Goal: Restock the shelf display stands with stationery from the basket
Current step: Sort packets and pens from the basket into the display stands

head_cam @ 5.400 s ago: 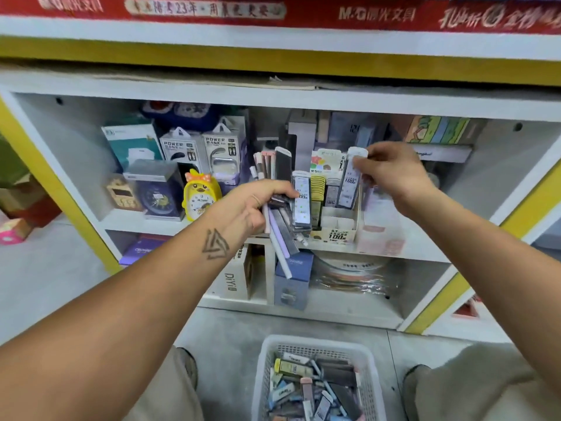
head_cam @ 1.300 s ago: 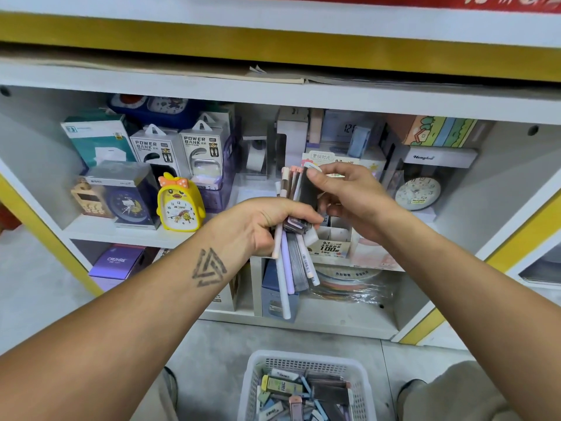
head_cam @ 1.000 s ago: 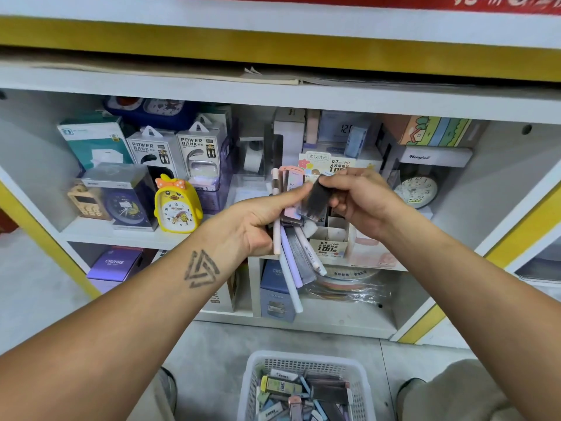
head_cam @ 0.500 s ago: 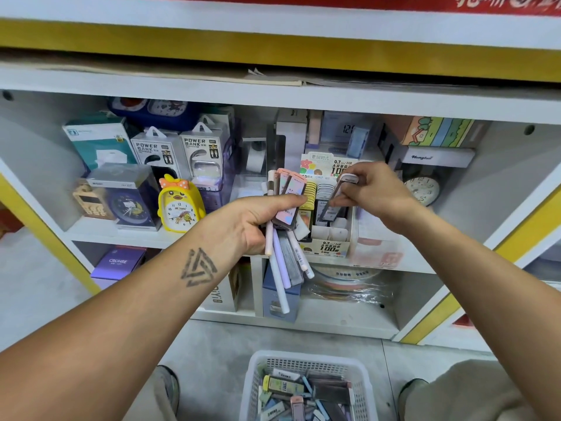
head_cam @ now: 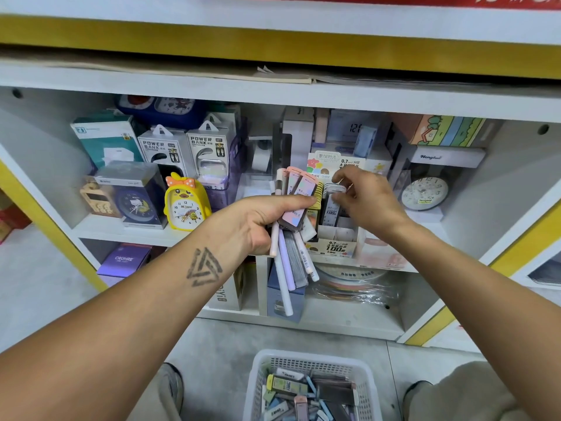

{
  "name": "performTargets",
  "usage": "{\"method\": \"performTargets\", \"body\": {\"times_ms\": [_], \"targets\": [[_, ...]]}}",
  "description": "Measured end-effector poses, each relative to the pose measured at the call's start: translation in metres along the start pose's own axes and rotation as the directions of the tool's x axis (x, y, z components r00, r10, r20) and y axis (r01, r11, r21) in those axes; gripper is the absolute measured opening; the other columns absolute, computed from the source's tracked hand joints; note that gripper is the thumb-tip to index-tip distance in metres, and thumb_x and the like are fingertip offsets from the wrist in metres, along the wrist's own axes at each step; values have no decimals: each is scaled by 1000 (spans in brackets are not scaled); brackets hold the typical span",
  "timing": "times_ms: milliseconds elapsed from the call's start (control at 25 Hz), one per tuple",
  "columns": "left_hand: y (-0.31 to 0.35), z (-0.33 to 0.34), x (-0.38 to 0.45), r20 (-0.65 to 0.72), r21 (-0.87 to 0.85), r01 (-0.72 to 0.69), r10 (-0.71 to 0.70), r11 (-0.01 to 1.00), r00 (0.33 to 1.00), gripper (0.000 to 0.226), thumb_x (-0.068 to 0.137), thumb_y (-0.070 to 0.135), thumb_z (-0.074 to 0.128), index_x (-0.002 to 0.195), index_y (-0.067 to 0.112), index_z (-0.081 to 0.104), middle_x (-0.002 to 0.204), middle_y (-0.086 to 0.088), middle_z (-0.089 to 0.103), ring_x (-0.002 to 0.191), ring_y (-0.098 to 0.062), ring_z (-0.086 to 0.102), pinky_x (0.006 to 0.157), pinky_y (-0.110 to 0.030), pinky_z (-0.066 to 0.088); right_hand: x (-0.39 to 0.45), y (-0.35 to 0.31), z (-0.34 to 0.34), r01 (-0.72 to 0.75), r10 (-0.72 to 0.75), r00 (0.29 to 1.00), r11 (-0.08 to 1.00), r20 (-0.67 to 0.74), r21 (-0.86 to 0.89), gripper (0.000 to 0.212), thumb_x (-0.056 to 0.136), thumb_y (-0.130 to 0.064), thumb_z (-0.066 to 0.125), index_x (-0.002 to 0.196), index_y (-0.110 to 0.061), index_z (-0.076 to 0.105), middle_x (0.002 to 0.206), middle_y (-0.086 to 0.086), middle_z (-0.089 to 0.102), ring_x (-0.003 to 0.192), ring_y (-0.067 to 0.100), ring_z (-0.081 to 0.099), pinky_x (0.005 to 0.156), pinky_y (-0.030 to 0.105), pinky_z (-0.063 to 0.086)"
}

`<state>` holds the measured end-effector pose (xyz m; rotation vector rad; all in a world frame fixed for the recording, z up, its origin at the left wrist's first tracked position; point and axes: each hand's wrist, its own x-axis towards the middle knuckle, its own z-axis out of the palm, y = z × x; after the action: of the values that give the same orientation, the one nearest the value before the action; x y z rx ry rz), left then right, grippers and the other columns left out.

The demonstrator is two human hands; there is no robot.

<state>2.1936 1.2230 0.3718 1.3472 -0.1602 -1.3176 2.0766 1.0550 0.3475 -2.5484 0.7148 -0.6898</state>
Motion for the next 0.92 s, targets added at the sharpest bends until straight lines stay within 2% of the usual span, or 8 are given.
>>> {"method": "performTargets", "body": {"times_ms": [120,200,320,400,560,640,760,920], "targets": [[0,1,1,19,-11,9,-9,1000,1000,16,79,6,79,74,8,64,62,-9,62,53,-18,61,58,-36,60,-5,-1,2,89,-89,996,992,-2,-95,7,94,-5,61,98,-9,65,92,5,64,84,24,61,81,36,50],[-1,3,2,27,15,3,-4,1000,1000,14,80,8,79,77,8,65,63,-9,64,54,-17,63,59,-35,59,-2,-9,-1,-1,5,999,997,-54,78,9,95,-12,63,94,-10,71,90,4,67,78,22,63,75,34,51],[-2,5,4,42,42,-8,6,999,999,10,81,11,78,80,9,68,62,-7,67,54,-16,66,59,-33,61,-3,-26,-12,-286,223,958,704,180,650,21,93,-30,71,94,-9,71,75,7,72,57,19,61,53,29,47],[-4,8,6,61,30,-13,11,999,998,11,81,15,79,79,10,69,62,-6,67,53,-15,66,61,-33,61,-6,-30,-15,-344,203,939,593,278,728,22,88,-20,76,99,-3,68,71,12,70,52,19,59,49,26,48],[-4,14,7,72,-62,6,-1,998,997,25,81,31,78,82,8,71,73,-9,70,59,-20,67,60,-38,61,-4,-24,-24,-392,295,915,485,276,782,15,88,1,70,102,0,67,74,13,72,52,15,55,51,23,47],[-4,14,9,56,-64,10,-7,998,998,26,82,31,77,97,10,72,95,-10,73,77,-22,70,76,-43,60,-1,-14,-33,-412,384,894,503,231,760,12,90,2,65,102,-1,68,75,11,74,51,12,52,49,22,42],[-5,14,10,22,-19,29,-28,999,999,28,81,26,78,103,11,72,105,-10,72,92,-24,69,95,-47,53,3,2,-48,-337,435,900,667,20,664,13,90,2,64,95,-10,65,72,10,71,48,12,55,46,24,43],[-5,14,12,-1,-4,20,-20,1000,1000,30,78,25,81,103,13,71,104,-8,71,93,-24,68,92,-47,54,2,14,-53,-162,209,959,959,-192,235,17,92,-10,68,101,-22,60,79,4,66,65,14,67,58,30,56]]}}
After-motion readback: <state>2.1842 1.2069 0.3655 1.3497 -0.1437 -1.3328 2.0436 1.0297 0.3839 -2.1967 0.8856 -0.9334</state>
